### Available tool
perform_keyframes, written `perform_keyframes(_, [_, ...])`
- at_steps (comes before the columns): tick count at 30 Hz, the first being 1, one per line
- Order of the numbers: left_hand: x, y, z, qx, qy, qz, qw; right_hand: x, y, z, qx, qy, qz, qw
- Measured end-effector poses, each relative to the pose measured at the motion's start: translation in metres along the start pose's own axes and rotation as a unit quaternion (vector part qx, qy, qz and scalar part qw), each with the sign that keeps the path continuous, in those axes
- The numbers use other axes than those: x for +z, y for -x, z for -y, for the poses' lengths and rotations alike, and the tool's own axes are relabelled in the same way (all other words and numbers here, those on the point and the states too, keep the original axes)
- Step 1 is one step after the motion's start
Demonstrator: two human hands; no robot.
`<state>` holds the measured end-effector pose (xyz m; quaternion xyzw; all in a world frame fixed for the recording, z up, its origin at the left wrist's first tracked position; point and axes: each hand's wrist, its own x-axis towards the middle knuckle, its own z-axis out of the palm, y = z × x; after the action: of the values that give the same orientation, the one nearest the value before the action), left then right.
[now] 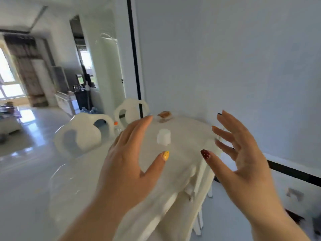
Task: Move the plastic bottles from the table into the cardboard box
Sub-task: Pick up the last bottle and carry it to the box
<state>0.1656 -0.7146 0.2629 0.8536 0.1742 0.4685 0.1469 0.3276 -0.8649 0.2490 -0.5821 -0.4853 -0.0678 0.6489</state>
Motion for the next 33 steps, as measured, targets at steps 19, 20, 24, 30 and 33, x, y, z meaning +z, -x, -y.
perform_keyframes(19, [-0.173, 0.015, 0.269, -0.174, 0.064, -0.061, 0.981, 0.350, -0.046, -0.010, 0.038, -0.199, 0.118, 0.972])
perform_keyframes(20, [-0.174, 0.006, 0.289, -0.180, 0.097, -0.056, 0.977, 0.367, -0.054, -0.018, 0.052, -0.212, 0.115, 0.969])
perform_keyframes(24, [-0.173, -0.024, 0.361, -0.206, 0.205, -0.034, 0.956, 0.423, -0.081, -0.046, 0.092, -0.264, 0.091, 0.956])
perform_keyframes(30, [-0.166, -0.055, 0.449, -0.237, 0.344, -0.013, 0.908, 0.484, -0.111, -0.083, 0.180, -0.328, 0.033, 0.927])
perform_keyframes(33, [-0.157, -0.075, 0.502, -0.240, 0.378, 0.006, 0.894, 0.511, -0.125, -0.098, 0.209, -0.321, 0.000, 0.924])
